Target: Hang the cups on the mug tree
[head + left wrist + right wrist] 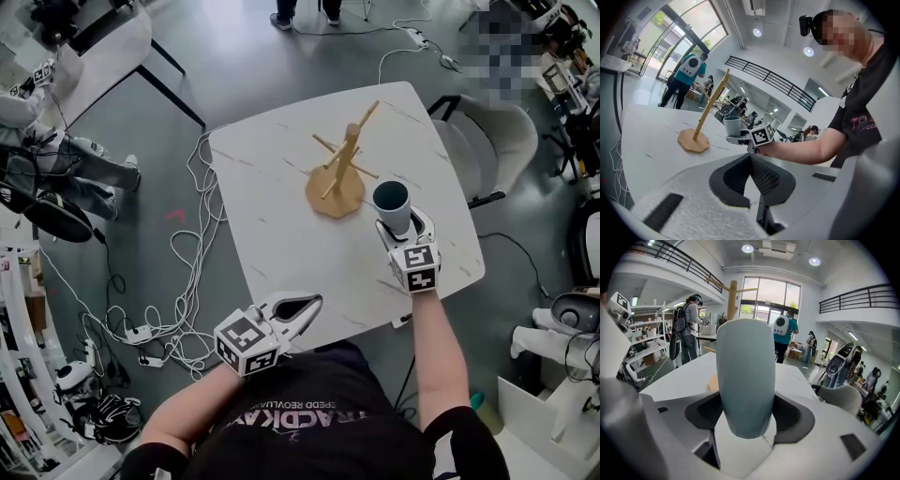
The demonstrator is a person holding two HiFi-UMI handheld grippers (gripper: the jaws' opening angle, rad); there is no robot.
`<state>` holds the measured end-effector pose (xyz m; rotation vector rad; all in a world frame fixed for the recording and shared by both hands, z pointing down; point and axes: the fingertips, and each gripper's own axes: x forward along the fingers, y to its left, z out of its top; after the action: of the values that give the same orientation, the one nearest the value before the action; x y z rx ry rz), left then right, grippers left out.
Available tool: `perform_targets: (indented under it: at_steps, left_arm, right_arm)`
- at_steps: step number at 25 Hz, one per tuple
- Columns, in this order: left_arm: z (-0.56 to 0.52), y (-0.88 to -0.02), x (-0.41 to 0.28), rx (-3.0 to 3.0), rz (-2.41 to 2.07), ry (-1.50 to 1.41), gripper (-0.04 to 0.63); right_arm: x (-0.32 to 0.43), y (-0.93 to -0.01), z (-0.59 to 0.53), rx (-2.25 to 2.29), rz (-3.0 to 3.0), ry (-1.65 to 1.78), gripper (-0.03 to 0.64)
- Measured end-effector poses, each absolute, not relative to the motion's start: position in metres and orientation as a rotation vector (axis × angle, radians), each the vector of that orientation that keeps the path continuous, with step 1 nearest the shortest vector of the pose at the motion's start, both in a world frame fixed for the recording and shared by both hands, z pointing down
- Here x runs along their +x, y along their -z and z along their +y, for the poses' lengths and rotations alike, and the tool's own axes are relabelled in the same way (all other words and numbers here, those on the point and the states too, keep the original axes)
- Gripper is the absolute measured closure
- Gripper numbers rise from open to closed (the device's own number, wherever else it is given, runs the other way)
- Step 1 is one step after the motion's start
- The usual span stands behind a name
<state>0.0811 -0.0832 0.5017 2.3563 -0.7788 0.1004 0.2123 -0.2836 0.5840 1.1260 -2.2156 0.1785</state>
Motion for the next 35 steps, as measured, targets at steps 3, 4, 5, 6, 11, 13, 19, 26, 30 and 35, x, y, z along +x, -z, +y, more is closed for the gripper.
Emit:
perform_targets:
  at_steps: [3, 4, 5, 6, 11, 13, 19, 26, 30, 35]
  left_arm:
    - [-0.079, -0.498, 0.077, 2.374, -0.763, -0.089, 0.601]
    - [-0.077, -0.496, 0.076, 2.381, -0.759, -0.085, 0.601]
    - [-0.075, -0.494, 0.075, 2.387, -0.755, -0.081, 0.601]
    - [-0.073, -0.493, 0.073, 2.392, -0.752, -0.077, 0.601]
    - [-0.065, -0.488, 0.063, 2.414, -0.737, -0.062, 0.601]
    - [-0.062, -0.485, 0.059, 2.427, -0.729, -0.059, 0.601]
    - [-0.057, -0.477, 0.05, 2.478, -0.716, -0.078, 0.601]
    - [-0.051, -0.473, 0.05, 2.566, -0.675, -0.18, 0.601]
    - [-0.046, -0.47, 0.054, 2.613, -0.635, -0.226, 0.601]
    - [-0.04, -0.468, 0.054, 2.634, -0.601, -0.23, 0.601]
  right_arm:
    - [0.209, -0.572, -0.282, 1.123, -2.17, -0.125, 0.302]
    - [0.209, -0.568, -0.281, 1.122, -2.153, -0.105, 0.302]
    - [0.208, -0.563, -0.281, 1.12, -2.134, -0.083, 0.302]
    - [0.208, -0.558, -0.28, 1.118, -2.114, -0.059, 0.302]
    - [0.2, -0.529, -0.285, 1.102, -1.994, 0.093, 0.302]
    - [0.197, -0.52, -0.284, 1.106, -1.959, 0.116, 0.302]
    - [0.187, -0.508, -0.279, 1.091, -1.849, 0.174, 0.302]
    - [0.182, -0.5, -0.28, 1.046, -1.658, 0.25, 0.302]
    - [0.182, -0.497, -0.281, 0.968, -1.529, 0.329, 0.302]
    - [0.175, -0.491, -0.288, 0.852, -1.391, 0.438, 0.302]
